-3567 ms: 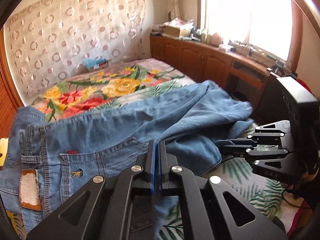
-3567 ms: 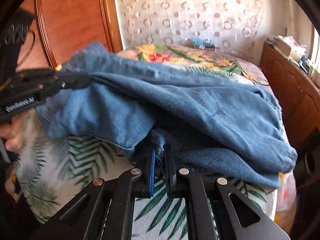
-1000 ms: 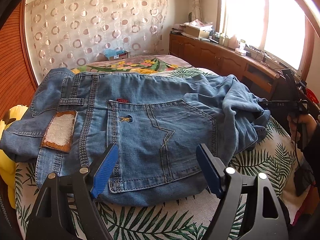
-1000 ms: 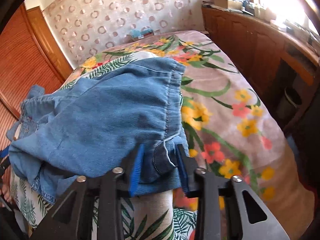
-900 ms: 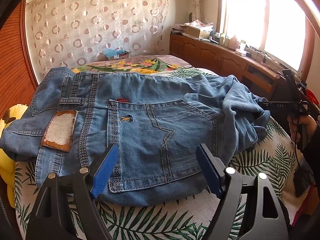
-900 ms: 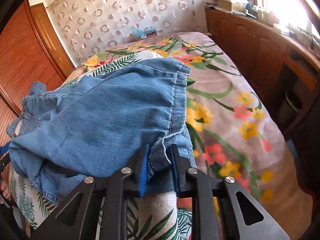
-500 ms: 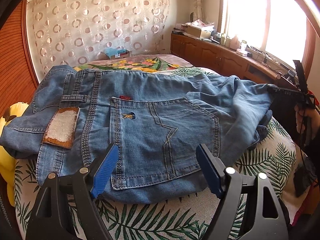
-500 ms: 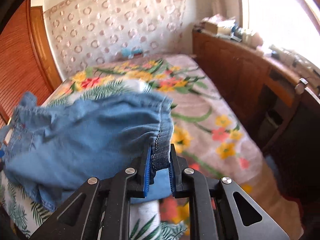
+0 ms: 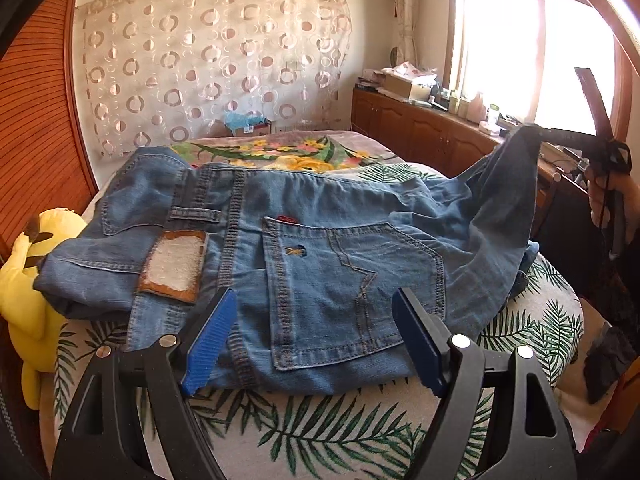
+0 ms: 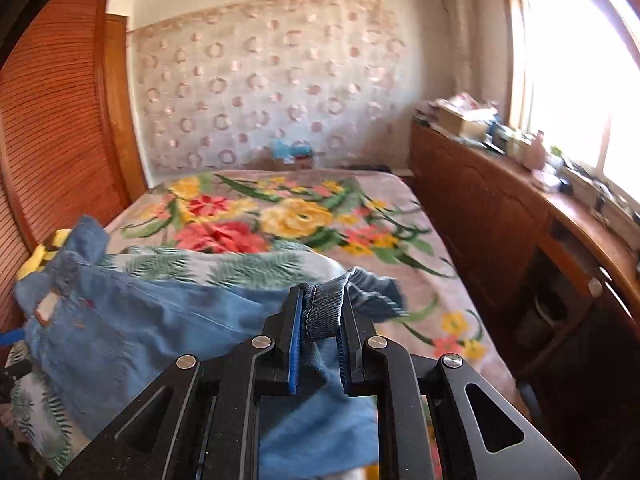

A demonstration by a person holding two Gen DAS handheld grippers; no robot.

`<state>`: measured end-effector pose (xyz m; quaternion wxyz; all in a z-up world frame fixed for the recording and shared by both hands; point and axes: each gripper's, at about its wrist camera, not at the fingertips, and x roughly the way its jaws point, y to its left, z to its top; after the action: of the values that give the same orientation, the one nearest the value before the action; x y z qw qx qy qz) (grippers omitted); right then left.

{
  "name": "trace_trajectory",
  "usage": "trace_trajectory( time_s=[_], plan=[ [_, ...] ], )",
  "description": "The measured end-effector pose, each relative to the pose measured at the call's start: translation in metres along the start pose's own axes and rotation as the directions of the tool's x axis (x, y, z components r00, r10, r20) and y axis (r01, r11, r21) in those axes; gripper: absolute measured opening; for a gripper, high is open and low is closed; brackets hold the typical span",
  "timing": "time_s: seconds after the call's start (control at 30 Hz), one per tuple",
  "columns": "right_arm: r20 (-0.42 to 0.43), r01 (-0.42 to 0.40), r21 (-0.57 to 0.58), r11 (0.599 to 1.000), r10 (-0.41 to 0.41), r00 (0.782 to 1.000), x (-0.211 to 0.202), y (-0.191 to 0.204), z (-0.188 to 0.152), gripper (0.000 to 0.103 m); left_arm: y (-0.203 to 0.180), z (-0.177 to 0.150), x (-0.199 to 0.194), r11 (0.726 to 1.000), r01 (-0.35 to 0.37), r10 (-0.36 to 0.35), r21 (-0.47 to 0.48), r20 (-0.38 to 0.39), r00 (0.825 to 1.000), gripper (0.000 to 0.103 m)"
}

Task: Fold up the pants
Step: 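Carry the held leg hem over the jeans with the right tool and release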

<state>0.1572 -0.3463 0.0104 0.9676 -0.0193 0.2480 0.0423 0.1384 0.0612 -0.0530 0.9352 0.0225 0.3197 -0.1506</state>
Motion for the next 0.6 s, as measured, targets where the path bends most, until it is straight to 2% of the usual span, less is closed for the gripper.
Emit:
trace_trajectory(
  time_s=[0.13, 0.27, 0.4, 0.53, 0.6],
  plan=[
    [0.008, -0.122, -0.085, 0.989, 0.123, 0.992, 0.002, 0.061, 0.011, 0.015, 0.015, -0.004, -0.011, 1.0, -0.02, 0.02, -0.019, 0.011, 1.0, 0.08],
    [-0.03, -0.253, -0.174, 0.952, 0.251, 0.967, 0.009, 0.132, 0.01, 0.015, 0.027, -0.011, -0.022, 0.999, -0.035, 0.035, -0.033, 0.018, 0.999, 0.08],
    [-0.068, -0.364, -0.247, 0.898, 0.359, 0.931, 0.01, 0.198, 0.005, 0.015, 0.04, -0.017, -0.029, 0.998, -0.048, 0.049, -0.048, 0.018, 0.999, 0.08],
    [-0.11, -0.463, -0.271, 0.844, 0.451, 0.886, 0.013, 0.236, 0.003, 0.015, 0.052, -0.024, -0.034, 0.996, -0.064, 0.065, -0.064, 0.016, 0.998, 0.08],
    [-0.157, -0.504, -0.276, 0.818, 0.479, 0.864, 0.029, 0.244, 0.001, 0.015, 0.057, -0.027, -0.035, 0.995, -0.069, 0.07, -0.07, 0.013, 0.997, 0.08]
  ],
)
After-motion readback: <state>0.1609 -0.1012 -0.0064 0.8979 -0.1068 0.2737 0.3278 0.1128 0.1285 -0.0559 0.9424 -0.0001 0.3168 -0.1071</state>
